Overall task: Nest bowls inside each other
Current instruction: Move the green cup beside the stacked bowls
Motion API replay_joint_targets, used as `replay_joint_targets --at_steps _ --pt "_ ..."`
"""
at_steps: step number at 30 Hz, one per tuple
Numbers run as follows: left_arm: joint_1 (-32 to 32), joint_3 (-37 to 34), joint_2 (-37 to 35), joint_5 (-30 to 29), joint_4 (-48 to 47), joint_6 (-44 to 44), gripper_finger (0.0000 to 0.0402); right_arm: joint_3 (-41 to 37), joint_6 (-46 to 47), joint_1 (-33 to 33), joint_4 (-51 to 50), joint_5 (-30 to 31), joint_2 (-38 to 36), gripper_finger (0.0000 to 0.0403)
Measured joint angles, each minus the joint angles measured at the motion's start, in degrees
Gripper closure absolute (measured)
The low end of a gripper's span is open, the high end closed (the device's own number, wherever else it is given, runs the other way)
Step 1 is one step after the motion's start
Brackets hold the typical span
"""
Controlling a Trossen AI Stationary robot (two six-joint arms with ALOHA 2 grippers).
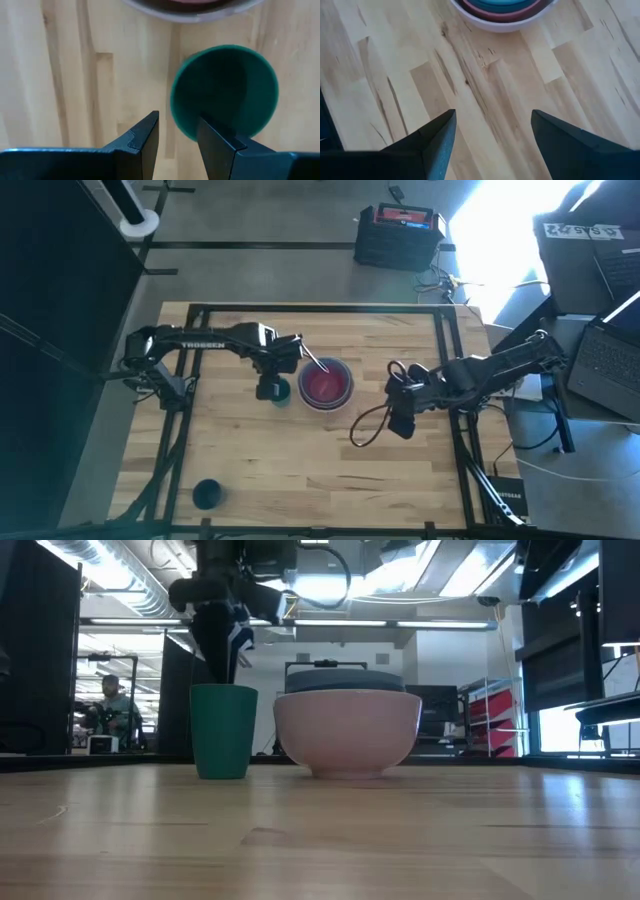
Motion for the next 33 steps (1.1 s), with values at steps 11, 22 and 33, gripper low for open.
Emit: replay_joint_targets --at_steps 11,22,33 --pt "-0.6 -4.5 0.1 1.0 4.0 -2.1 0.029 0.0 -0.3 0.5 -0.2 0.9 0.0 0.0159" --pt "-0.2 -6.7 0.7 2.3 7.6 -1.7 0.0393 0.0 -0.4 0.4 -0.4 0.9 0.0 0.0159" --pt "6.1 -6.7 0.7 2.2 8.8 1.2 0.04 0.0 -0.4 0.4 -0.4 0.9 0.0 0.0159"
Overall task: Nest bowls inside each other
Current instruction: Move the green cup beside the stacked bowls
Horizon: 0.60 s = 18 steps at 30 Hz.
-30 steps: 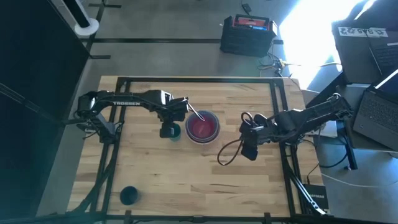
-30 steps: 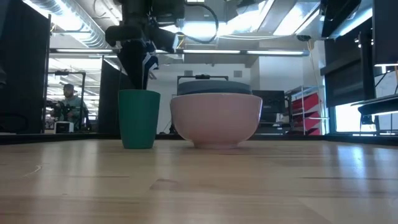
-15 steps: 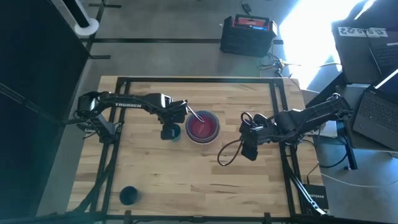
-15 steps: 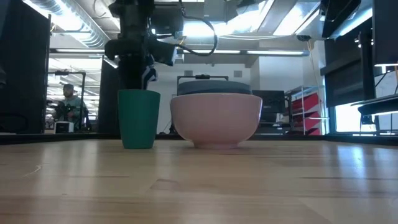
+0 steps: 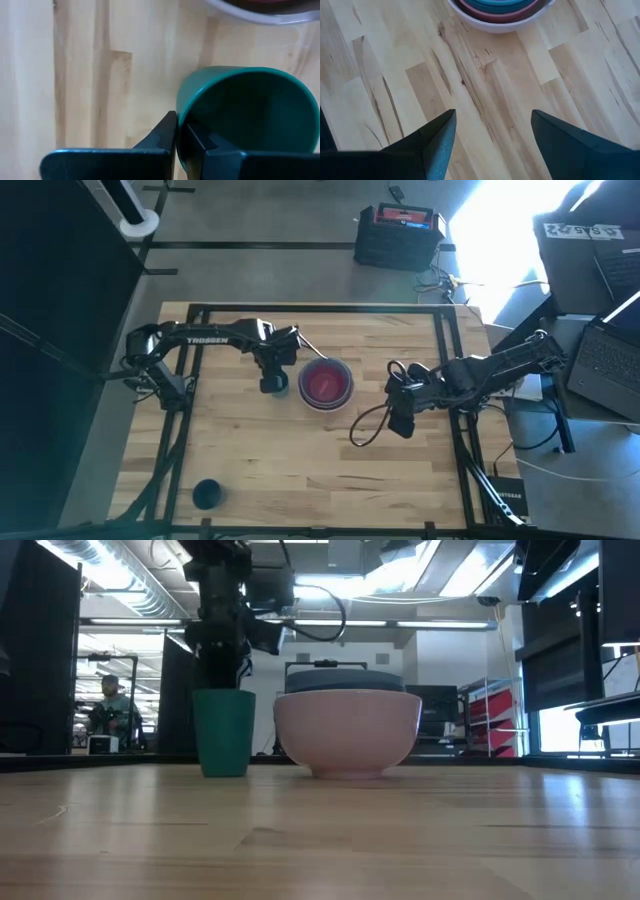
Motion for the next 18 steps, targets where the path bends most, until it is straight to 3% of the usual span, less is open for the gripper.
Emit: replay_joint_targets --at_steps 9,18 --pt "0.6 0.0 0.0 0.0 0.4 0.7 0.0397 0.0 0.0 0.0 0.0 0.0 0.0 0.0159" --pt "0.0 3.7 0.0 0.0 -2.5 1.0 0.033 0.0 -0.1 0.0 -0.1 -0.1 0.0 0.0159"
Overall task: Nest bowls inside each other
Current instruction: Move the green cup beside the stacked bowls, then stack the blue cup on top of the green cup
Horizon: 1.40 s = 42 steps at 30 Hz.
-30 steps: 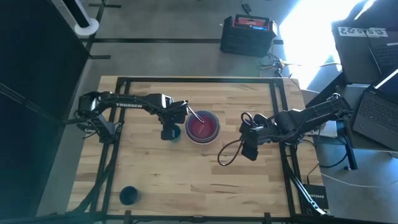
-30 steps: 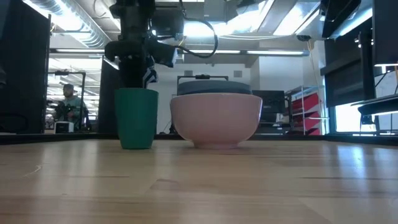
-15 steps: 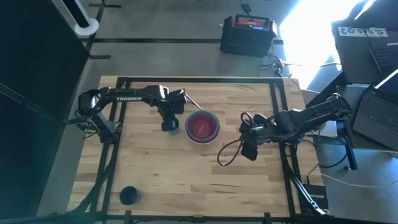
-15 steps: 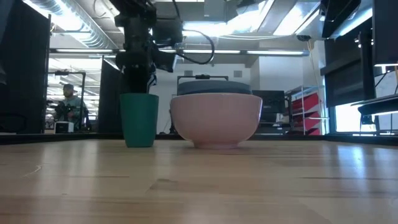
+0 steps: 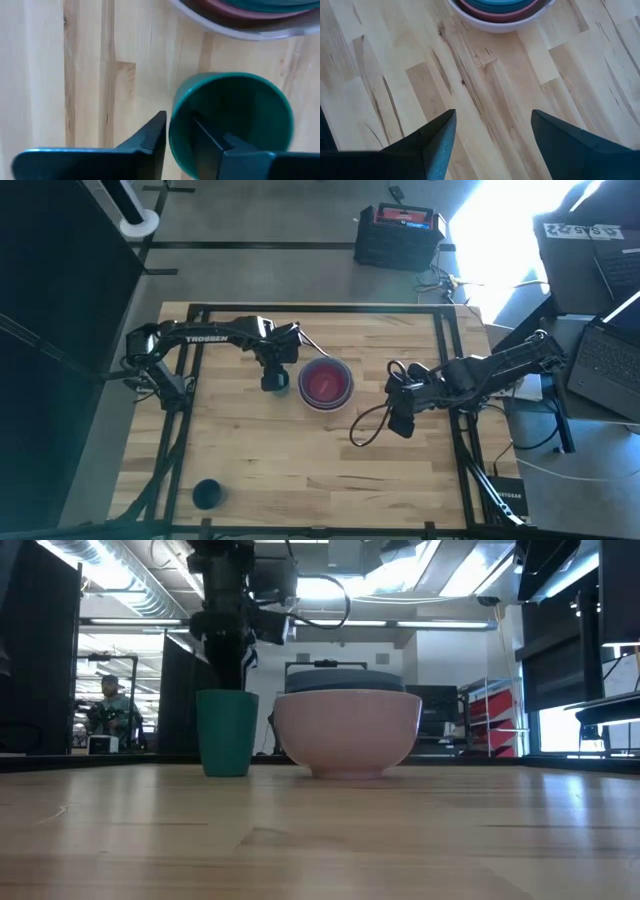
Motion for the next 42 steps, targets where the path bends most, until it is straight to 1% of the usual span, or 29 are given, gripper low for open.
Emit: replay_joint_targets --at_steps 2,13,15,18,21,24,27,32,42 --pt "-1.3 2.0 -0.6 0.2 -4.0 -1.3 0.0322 0.0 -1.0 0.0 -0.2 -0.2 0.0 0.0159" --pt "-23.4 9.0 -14.5 4.9 -24.0 -21.0 0.0318 0.0 -8.9 0.0 -1.1 -1.5 0.0 0.0159" --pt "-30.3 7.4 -17.2 5.0 -25.8 -29.4 0.0318 0.0 -10.1 0.0 -0.5 -1.6 0.0 0.0159" --pt "-42.6 3.4 -20.3 5.0 -24.1 -40.6 0.0318 0.0 -10.4 -0.1 0.5 -1.6 0.0 0.0159" --pt "-53.4 -0.6 -20.2 5.1 -23.0 -46.6 0.0318 0.0 -10.4 -0.1 0.6 -1.6 0.0 0.0159" --pt "-59.9 -3.5 -18.8 5.0 -18.5 -50.0 0.0318 0.0 -10.4 -0.1 0.6 -1.6 0.0 0.0159" --pt "-63.0 -5.6 -17.8 4.9 -14.3 -52.0 0.0318 0.0 -10.3 -0.1 0.6 -1.6 0.0 0.0159" --pt "-64.7 -8.7 -16.7 4.8 -8.4 -54.1 0.0318 0.0 -8.9 -0.1 0.7 -1.7 0.0 0.0159" --pt "-67.5 -11.6 -16.4 6.2 -2.4 -57.7 0.0318 0.0 -7.1 0.0 0.6 -2.5 0.0 0.0159"
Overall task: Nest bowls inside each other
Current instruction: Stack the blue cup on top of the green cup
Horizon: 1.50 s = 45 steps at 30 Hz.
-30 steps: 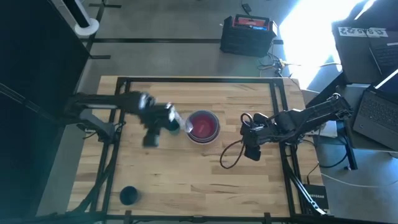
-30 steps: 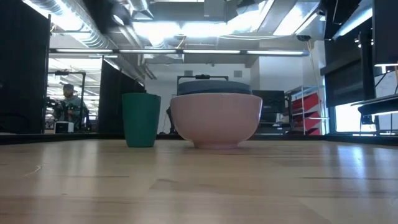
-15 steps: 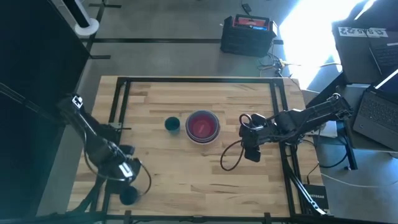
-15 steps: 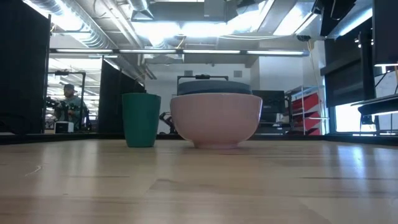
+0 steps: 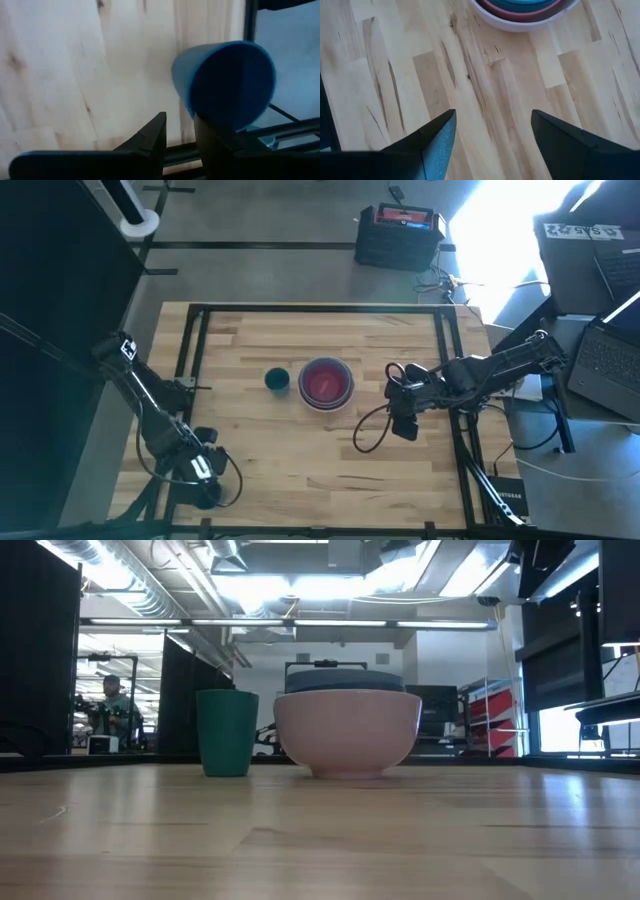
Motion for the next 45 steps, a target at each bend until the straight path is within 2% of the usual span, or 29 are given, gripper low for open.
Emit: replay_joint_targets --at_steps 8,19,31,34,36,40,43,45 --pt "-0.8 -0.4 0.2 0.3 3.1 -3.1 0.0318 0.0 0.3 0.0 0.0 -1.1 0.0 0.0159" --pt "-0.8 -0.4 5.9 0.3 2.8 -3.0 0.0318 0.0 -0.1 0.0 0.0 -1.1 0.0 0.0159" --pt "1.7 -0.3 15.6 1.4 6.5 3.5 0.0388 0.0 -1.1 0.0 -0.4 -0.3 0.0 0.0159" --pt "6.5 2.7 14.9 1.8 3.1 5.1 0.0399 0.0 0.4 0.0 -1.3 -0.4 0.0 0.0159" --pt "12.1 6.9 12.7 2.5 -0.2 7.9 0.04 0.0 1.6 0.1 -2.8 -0.4 0.0 0.0159" --pt "28.0 19.0 10.2 3.5 -13.5 15.1 0.0401 0.0 2.7 0.1 -3.6 -0.5 0.0 0.0159" --pt "40.0 28.9 10.6 0.1 -23.2 23.4 0.0401 0.0 2.7 0.1 -3.5 -0.5 0.0 0.0159" --pt "47.4 33.5 11.2 -2.0 -24.7 28.7 0.0401 0.0 2.7 0.1 -3.4 -0.5 0.0 0.0159"
